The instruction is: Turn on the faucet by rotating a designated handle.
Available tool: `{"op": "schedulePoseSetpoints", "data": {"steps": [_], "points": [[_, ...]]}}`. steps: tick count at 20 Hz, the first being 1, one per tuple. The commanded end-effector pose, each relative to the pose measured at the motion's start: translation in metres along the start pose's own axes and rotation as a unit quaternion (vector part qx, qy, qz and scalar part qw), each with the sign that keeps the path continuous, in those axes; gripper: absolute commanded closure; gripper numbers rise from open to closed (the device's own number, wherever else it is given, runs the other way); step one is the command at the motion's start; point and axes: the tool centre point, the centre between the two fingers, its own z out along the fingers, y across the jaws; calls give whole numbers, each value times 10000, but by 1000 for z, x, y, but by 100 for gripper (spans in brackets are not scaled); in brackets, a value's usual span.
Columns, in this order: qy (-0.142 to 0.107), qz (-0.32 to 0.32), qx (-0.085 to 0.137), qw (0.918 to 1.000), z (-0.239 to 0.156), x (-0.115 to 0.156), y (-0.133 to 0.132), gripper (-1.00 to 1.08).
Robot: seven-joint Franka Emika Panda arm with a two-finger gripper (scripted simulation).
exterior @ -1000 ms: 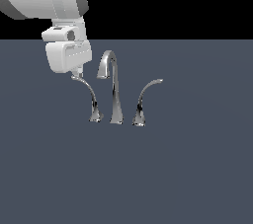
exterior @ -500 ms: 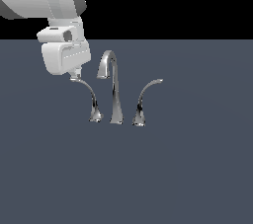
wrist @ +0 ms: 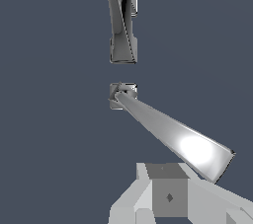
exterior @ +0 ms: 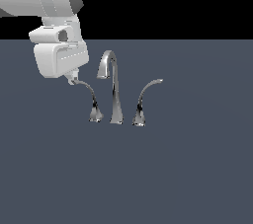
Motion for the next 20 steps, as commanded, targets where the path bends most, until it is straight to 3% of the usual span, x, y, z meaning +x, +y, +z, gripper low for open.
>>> {"op": "schedulePoseSetpoints", "data": {"steps": [1,5,20], "points": [[17,-2,-45,10000,0,4,11,108],[26,-17,-15,10000,0,3,11,108],[15,-9,-50,10000,-1,48,34,108]]}}
